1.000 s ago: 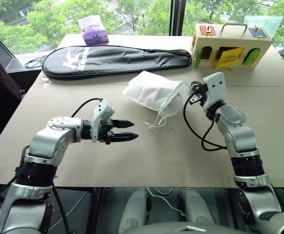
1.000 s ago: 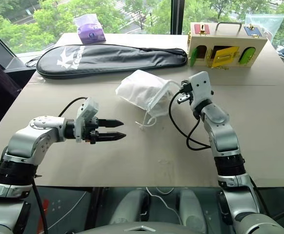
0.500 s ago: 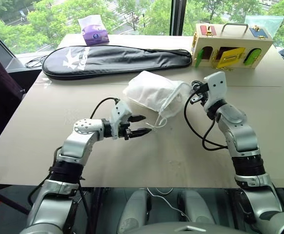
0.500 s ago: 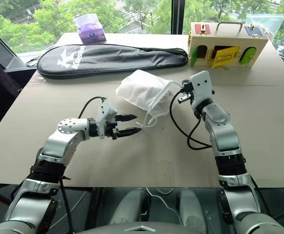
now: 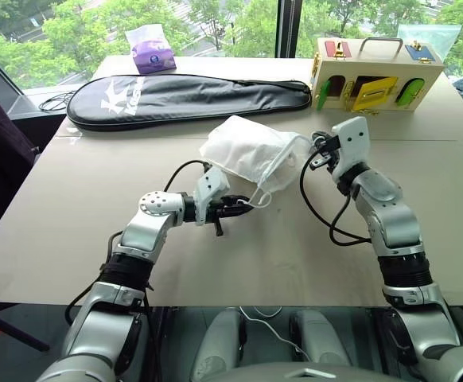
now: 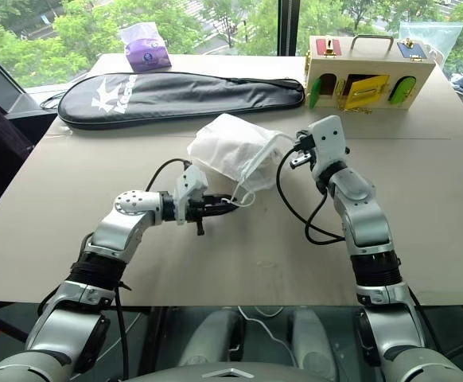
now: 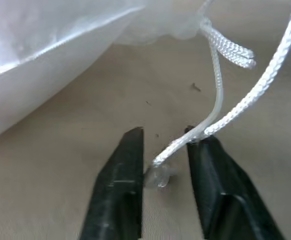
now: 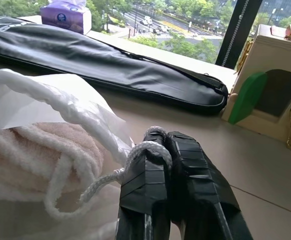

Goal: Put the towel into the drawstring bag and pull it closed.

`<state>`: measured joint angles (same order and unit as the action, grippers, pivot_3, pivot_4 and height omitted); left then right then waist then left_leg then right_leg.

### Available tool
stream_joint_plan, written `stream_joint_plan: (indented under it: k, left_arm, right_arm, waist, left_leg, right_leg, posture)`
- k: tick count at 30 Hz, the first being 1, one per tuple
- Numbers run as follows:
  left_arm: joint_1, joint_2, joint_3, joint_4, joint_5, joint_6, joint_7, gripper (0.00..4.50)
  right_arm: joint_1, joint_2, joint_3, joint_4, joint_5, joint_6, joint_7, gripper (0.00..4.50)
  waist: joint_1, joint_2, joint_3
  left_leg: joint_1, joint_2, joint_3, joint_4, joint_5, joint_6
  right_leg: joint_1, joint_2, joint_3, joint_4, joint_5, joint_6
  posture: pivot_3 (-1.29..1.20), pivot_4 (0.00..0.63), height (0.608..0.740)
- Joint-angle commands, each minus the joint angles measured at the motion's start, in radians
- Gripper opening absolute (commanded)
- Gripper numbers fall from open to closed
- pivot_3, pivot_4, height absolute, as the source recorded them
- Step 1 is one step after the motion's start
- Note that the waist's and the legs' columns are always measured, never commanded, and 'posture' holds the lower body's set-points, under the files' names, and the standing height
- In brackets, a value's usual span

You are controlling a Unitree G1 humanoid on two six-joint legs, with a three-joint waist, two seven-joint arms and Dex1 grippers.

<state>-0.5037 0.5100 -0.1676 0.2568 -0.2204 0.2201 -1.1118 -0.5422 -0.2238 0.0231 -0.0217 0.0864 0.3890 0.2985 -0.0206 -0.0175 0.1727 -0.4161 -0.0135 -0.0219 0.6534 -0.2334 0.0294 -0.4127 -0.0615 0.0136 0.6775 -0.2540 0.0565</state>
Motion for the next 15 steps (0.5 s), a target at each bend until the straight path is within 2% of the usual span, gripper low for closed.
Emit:
stream_joint_plan:
  k: [1,4,9,12,15]
  left_arm:
    - [0.021,0.001,0.025,-0.026,-0.004,-0.039,0.014,0.03]
    - [0.056,-0.025,0.086,-0.037,-0.006,-0.109,0.109,0.03]
    - [0.091,-0.099,0.221,-0.091,0.005,-0.251,0.349,0.03]
    - [0.053,-0.100,0.243,-0.131,-0.018,-0.249,0.371,0.03]
    - [-0.052,-0.089,0.272,-0.138,-0.035,-0.246,0.395,0.03]
  right_arm:
    - [-0.013,0.000,-0.007,-0.043,0.005,-0.008,-0.002,0.00]
    - [-0.005,-0.010,-0.013,-0.045,0.002,-0.011,-0.002,0.00]
    - [0.022,-0.090,-0.074,-0.076,-0.008,-0.021,-0.008,0.00]
    - [-0.005,-0.135,-0.125,-0.064,-0.013,-0.039,-0.036,0.00]
    - [-0.063,-0.189,-0.156,-0.042,-0.016,-0.062,-0.033,0.00]
  waist:
    - [0.000,0.000,0.000]
    - [0.000,0.000,0.000]
    - [0.008,0.000,0.000]
    - [0.011,0.000,0.000]
    - [0.009,-0.001,0.001]
  left_leg:
    - [0.000,0.000,0.000,0.000,0.000,0.000]
    - [0.000,0.000,0.000,0.000,0.000,0.000]
    - [0.000,0.000,-0.001,0.000,0.000,0.000]
    - [0.000,-0.001,-0.001,0.000,0.000,0.000]
    - [0.000,-0.001,-0.001,0.000,0.000,0.000]
  right_leg:
    - [0.000,0.000,0.000,0.000,0.000,0.000]
    - [0.000,0.000,0.000,0.000,0.000,0.000]
    - [0.000,-0.001,-0.001,0.000,0.000,0.000]
    - [0.001,-0.002,-0.001,0.000,0.000,0.000]
    - [0.001,-0.002,-0.001,0.000,0.000,0.000]
  posture:
    - [0.00,0.150,0.740]
    - [0.00,0.150,0.740]
    - [0.00,0.150,0.740]
    - [0.00,0.150,0.740]
    - [0.00,0.150,0.740]
